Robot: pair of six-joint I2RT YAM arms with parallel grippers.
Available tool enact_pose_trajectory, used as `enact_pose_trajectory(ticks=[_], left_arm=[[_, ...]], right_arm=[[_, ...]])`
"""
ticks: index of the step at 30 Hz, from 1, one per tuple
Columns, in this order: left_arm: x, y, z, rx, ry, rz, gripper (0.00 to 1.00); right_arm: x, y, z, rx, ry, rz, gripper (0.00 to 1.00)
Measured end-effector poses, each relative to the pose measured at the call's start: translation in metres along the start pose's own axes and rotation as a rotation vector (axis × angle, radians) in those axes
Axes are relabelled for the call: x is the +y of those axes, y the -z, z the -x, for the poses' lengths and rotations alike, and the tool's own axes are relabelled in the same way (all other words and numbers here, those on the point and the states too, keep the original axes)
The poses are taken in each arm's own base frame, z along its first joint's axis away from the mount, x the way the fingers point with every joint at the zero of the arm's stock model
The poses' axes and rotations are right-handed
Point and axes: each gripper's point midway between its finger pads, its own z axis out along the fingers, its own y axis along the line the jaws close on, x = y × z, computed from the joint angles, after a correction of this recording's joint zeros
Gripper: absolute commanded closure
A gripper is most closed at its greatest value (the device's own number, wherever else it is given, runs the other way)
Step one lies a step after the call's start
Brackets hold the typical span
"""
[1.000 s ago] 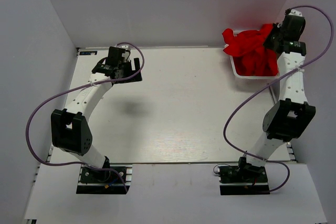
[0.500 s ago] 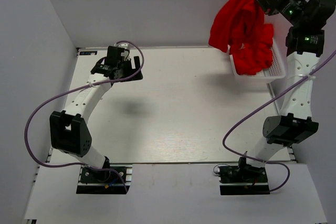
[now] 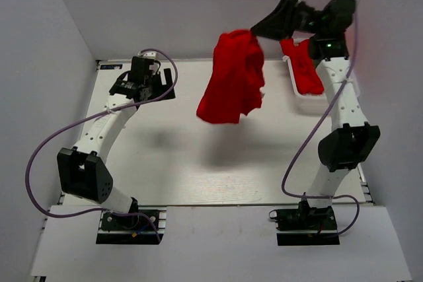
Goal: Fold and stack the t-shirts
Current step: Move the tshirt to the center of the board, then flatten out the tshirt
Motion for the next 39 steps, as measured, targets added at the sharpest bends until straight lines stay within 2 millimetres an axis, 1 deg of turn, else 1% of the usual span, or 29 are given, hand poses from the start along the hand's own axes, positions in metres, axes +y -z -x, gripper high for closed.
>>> enact_pose_trajectory(ticks=[1, 2, 3, 5, 7, 8, 10, 11, 12, 14, 17, 20, 23, 26, 29, 31, 32, 34, 37, 39], left_arm=[[0.003, 0.001, 0.0, 0.001, 0.004, 0.018, 0.01], [0.007, 0.003, 0.0, 0.003, 0.01, 0.041, 0.01], [0.009, 0.005, 0.0, 0.006, 0.014, 0.052, 0.01], [0.013, 0.009, -0.002, 0.012, 0.023, 0.077, 0.01], [0.017, 0.012, -0.005, 0.02, 0.03, 0.1, 0.01], [0.019, 0.013, -0.006, 0.024, 0.034, 0.109, 0.01], [0.021, 0.014, -0.009, 0.033, 0.038, 0.122, 0.01], [0.022, 0.014, -0.01, 0.039, 0.039, 0.125, 0.01], [0.022, 0.015, -0.012, 0.044, 0.038, 0.127, 0.01], [0.023, 0.015, -0.013, 0.048, 0.037, 0.128, 0.01], [0.023, 0.015, -0.013, 0.049, 0.035, 0.127, 0.01], [0.021, 0.015, -0.013, 0.05, 0.021, 0.12, 0.01], [0.015, 0.012, -0.02, 0.066, 0.006, 0.081, 0.01], [0.003, 0.007, -0.043, 0.128, -0.011, 0.003, 0.01], [-0.003, 0.002, -0.08, 0.22, -0.033, -0.036, 0.01], [-0.011, 0.001, -0.106, 0.287, -0.06, -0.064, 0.01], [-0.016, 0.002, -0.116, 0.31, -0.074, -0.076, 0.01], [-0.029, 0.006, -0.133, 0.355, -0.113, -0.111, 0.01], [-0.052, 0.016, -0.152, 0.4, -0.172, -0.17, 0.01], [-0.067, 0.023, -0.169, 0.438, -0.218, -0.21, 0.04]], right_arm=[[-0.006, -0.006, -0.02, 0.033, -0.055, 0.017, 0.4], [-0.013, -0.01, -0.04, 0.061, -0.115, 0.027, 0.15], [-0.023, -0.012, -0.06, 0.084, -0.187, 0.026, 0.1], [-0.049, -0.008, -0.102, 0.11, -0.317, -0.009, 0.1], [-0.081, -0.001, -0.137, 0.121, -0.439, -0.088, 0.1], [-0.099, 0.002, -0.149, 0.116, -0.492, -0.16, 0.1], [-0.135, 0.01, -0.173, 0.123, -0.54, -0.356, 0.1], [-0.15, 0.015, -0.176, 0.131, -0.529, -0.448, 0.1], [-0.16, 0.021, -0.18, 0.141, -0.512, -0.529, 0.1], [-0.17, 0.032, -0.183, 0.161, -0.464, -0.648, 0.1], [-0.173, 0.05, -0.187, 0.186, -0.405, -0.78, 0.1], [-0.172, 0.066, -0.194, 0.209, -0.377, -0.884, 0.1], [-0.173, 0.085, -0.205, 0.23, -0.363, -0.993, 0.1], [-0.167, 0.106, -0.225, 0.251, -0.356, -1.112, 0.1], [-0.154, 0.128, -0.246, 0.277, -0.346, -1.217, 0.1], [-0.147, 0.137, -0.254, 0.286, -0.33, -1.271, 0.1], [-0.143, 0.142, -0.258, 0.291, -0.323, -1.297, 0.1], [-0.138, 0.147, -0.267, 0.301, -0.314, -1.327, 0.1], [-0.134, 0.153, -0.286, 0.334, -0.327, -1.356, 0.1], [-0.133, 0.155, -0.3, 0.361, -0.343, -1.364, 0.1]])
